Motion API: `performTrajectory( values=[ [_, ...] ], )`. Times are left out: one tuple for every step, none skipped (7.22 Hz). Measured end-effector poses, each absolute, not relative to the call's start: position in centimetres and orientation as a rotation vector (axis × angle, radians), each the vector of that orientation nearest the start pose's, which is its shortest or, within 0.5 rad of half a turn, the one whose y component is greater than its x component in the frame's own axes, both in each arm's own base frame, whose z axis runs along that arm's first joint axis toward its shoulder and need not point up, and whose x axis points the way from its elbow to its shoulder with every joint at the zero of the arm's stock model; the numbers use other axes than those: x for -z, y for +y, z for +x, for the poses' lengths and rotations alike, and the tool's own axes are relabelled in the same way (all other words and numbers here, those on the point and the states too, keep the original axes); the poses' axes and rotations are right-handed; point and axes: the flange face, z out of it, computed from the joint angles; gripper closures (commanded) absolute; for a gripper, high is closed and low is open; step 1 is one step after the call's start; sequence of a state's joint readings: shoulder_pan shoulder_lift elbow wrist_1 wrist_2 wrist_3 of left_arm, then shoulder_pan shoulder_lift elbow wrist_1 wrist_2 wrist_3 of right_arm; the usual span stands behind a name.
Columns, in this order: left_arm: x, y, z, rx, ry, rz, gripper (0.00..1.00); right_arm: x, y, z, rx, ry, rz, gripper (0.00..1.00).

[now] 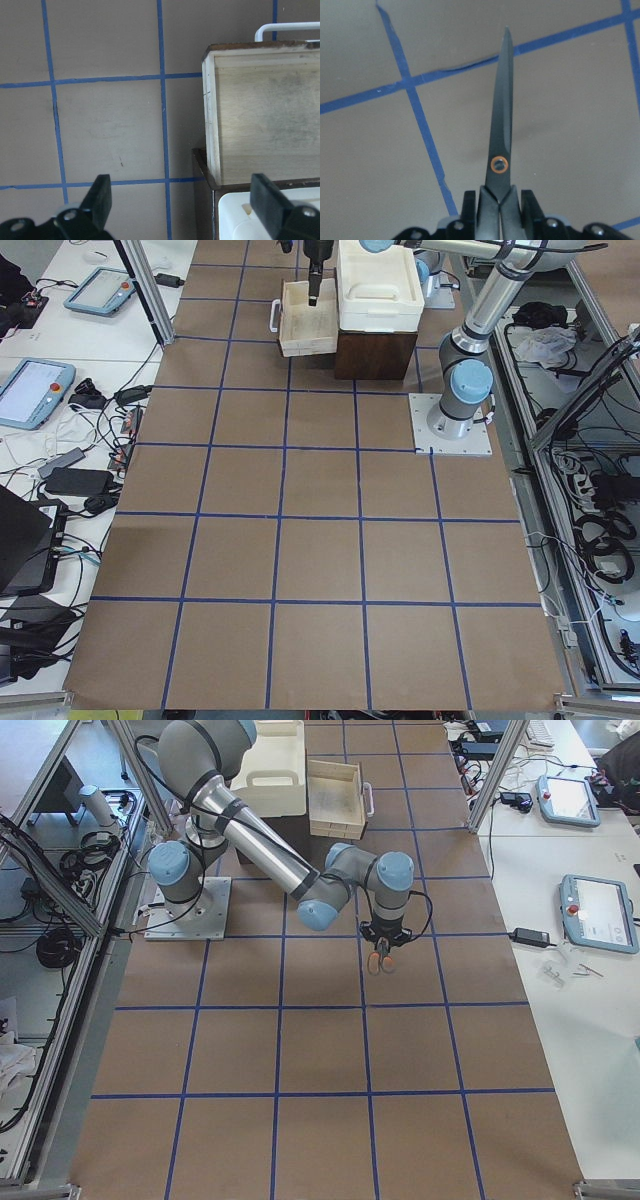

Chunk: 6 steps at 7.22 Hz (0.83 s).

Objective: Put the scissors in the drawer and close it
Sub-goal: 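Lift the scissors and carry them over the open drawer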

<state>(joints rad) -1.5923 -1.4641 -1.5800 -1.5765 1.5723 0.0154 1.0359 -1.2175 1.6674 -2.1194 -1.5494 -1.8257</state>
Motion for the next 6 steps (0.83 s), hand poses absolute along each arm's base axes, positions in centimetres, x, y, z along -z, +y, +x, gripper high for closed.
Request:
performTrajectory(
  values=[
    [-53.3, -45.1, -14.3, 0.143, 3.137, 0.058, 0.00, -33.8, -58.8, -15.9, 0.109, 2.598, -1.928, 1.00],
    [-53.3, -45.1, -14.3, 0.143, 3.137, 0.058, 0.00, -36.6, -58.1, -11.9, 0.119, 2.613, -1.902, 1.00],
    [-53.3, -45.0, -14.3, 0.144, 3.137, 0.058, 0.00, -39.3, -57.3, -6.6, 0.131, 2.603, -1.917, 1.00],
    [-53.3, -45.0, -14.3, 0.144, 3.137, 0.058, 0.00, -40.9, -56.6, -1.5, 0.134, 2.571, -1.969, 1.00],
    [-53.3, -45.0, -14.3, 0.143, 3.137, 0.059, 0.00, -41.5, -56.1, 3.9, 0.130, 2.521, -2.043, 1.00],
    [-53.3, -45.0, -14.3, 0.144, 3.137, 0.060, 0.00, -41.6, -55.2, 9.9, 0.135, 2.432, -2.149, 1.00]
  ],
)
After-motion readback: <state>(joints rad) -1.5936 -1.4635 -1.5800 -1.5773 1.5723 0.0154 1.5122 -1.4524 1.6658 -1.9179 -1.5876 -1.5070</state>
